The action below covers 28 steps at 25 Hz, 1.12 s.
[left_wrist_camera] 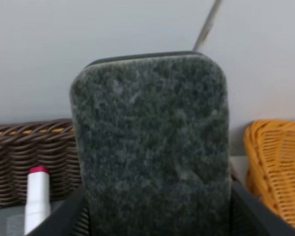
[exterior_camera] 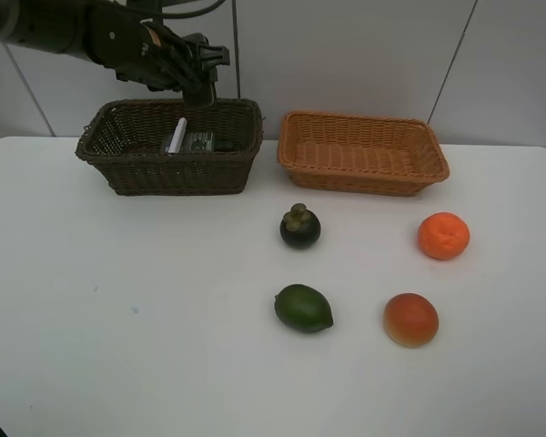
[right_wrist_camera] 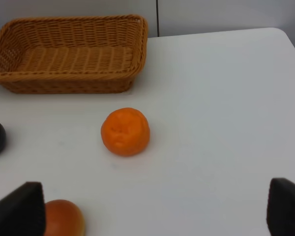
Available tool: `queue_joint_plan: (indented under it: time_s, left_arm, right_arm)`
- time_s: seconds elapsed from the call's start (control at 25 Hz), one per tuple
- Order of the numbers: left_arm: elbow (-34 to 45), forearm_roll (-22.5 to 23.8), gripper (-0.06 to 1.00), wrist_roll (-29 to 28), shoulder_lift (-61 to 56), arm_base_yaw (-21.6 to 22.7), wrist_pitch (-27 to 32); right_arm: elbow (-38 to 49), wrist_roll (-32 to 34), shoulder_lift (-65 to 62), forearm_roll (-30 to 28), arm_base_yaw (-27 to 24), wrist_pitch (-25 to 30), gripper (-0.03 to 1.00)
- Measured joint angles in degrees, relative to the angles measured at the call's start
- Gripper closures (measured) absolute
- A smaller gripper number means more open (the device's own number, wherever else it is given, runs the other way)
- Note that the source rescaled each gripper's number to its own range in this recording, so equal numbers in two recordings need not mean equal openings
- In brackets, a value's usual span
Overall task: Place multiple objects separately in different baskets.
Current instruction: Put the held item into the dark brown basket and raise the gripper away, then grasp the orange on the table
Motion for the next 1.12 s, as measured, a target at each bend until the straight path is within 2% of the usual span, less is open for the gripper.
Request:
queue_joint_plan:
  time_s: [0.04,0.08,0.2,0.28,0.36,0.52,0.68,0.84,0.92,1.12]
  left_arm:
    - [0.0,0.5,0.4,0.5,0.0,0.1,0.5]
    - [0.0,1.1,0.34,1.0,0.0,0.1,1.1]
    - [0.0,1.7,0.04,1.7,0.0,0.1,1.1]
    - [0.0,1.7,-0.03,1.8,-0.2,0.1,2.4]
    - [0.1,1.8,-0.05,1.9,-1.3,0.1,5.2]
    - [0.1,1.9,-0.06,1.9,-7.2,0.1,17.1]
    - [0.1,1.9,-0.06,2.5,-14.1,0.4,36.8]
    - [0.1,1.8,-0.06,2.4,-17.3,2.6,59.8]
    - [0.2,1.8,-0.06,2.4,-17.5,4.3,67.8]
    - [4.3,-0.4,-0.06,3.7,-19.6,8.7,69.8]
  right_arm:
    - [0.0,0.0,0.0,0.0,0.0,0.0,-0.03]
    - [0.0,0.0,0.0,0.0,0.0,0.0,-0.03]
    - [0.0,0.0,0.0,0.0,0.0,0.0,-0.03]
    - [0.0,0.0,0.0,0.0,0.0,0.0,-0.03]
    - [0.0,0.0,0.0,0.0,0.0,0.0,-0.03]
    - [0.0,0.0,0.0,0.0,0.0,0.0,-0.03]
    - [0.0,0.0,0.0,0.0,0.0,0.0,-0.03]
    - [0.0,0.0,0.0,0.0,0.0,0.0,-0.03]
    - [0.0,0.0,0.0,0.0,0.0,0.0,-0.03]
    - [0.0,0.0,0.0,0.0,0.0,0.0,-0.03]
